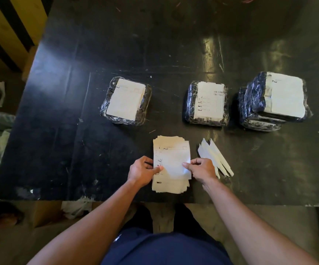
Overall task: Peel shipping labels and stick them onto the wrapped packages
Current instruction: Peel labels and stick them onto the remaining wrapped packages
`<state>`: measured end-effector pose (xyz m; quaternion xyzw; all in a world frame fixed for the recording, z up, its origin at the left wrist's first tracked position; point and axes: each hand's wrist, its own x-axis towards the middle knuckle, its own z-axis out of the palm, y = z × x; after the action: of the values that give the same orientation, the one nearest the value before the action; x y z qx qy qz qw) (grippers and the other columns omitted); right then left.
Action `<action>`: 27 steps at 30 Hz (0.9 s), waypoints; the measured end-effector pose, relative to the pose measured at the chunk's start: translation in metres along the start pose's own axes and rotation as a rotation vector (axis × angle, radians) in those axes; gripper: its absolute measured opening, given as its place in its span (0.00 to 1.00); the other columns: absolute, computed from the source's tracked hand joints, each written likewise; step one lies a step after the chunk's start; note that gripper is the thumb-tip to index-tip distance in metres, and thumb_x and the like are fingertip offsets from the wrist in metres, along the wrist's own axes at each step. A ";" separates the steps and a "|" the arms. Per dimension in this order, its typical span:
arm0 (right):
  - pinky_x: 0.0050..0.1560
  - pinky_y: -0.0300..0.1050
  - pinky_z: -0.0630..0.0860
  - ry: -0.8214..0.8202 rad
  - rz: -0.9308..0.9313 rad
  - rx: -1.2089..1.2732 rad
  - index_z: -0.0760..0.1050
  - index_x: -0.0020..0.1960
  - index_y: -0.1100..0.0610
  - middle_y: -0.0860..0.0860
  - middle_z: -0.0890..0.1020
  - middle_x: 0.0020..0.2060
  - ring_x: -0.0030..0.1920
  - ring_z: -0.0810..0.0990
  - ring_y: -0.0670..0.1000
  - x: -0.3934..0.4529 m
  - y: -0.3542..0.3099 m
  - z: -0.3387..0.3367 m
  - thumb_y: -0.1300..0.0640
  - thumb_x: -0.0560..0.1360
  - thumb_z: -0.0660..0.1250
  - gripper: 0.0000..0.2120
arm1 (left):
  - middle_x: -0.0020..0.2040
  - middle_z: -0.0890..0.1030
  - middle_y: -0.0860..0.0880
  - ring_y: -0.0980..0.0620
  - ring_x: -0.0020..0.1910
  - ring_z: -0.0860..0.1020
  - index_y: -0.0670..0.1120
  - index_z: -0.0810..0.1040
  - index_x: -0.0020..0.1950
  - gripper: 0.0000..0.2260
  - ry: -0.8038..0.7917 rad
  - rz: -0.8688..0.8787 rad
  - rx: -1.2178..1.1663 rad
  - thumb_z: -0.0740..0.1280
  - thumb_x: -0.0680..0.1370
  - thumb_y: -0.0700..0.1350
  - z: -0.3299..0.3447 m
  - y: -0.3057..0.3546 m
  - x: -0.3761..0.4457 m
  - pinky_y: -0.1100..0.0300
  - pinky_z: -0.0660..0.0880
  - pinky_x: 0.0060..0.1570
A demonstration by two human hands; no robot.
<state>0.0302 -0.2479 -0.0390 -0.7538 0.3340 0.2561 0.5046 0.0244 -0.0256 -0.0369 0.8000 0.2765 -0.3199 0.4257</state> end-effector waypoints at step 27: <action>0.54 0.55 0.81 -0.257 -0.677 0.261 0.83 0.54 0.59 0.60 0.88 0.45 0.45 0.86 0.57 -0.116 -0.166 -0.096 0.61 0.82 0.68 0.06 | 0.59 0.87 0.53 0.49 0.62 0.84 0.51 0.84 0.62 0.09 -0.022 0.503 -0.513 0.69 0.83 0.44 -0.093 0.136 -0.118 0.40 0.77 0.68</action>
<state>0.0866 -0.2646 0.1771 -0.7125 0.0302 0.1229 0.6902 0.0713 -0.0319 0.1605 0.7069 0.1376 -0.1337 0.6808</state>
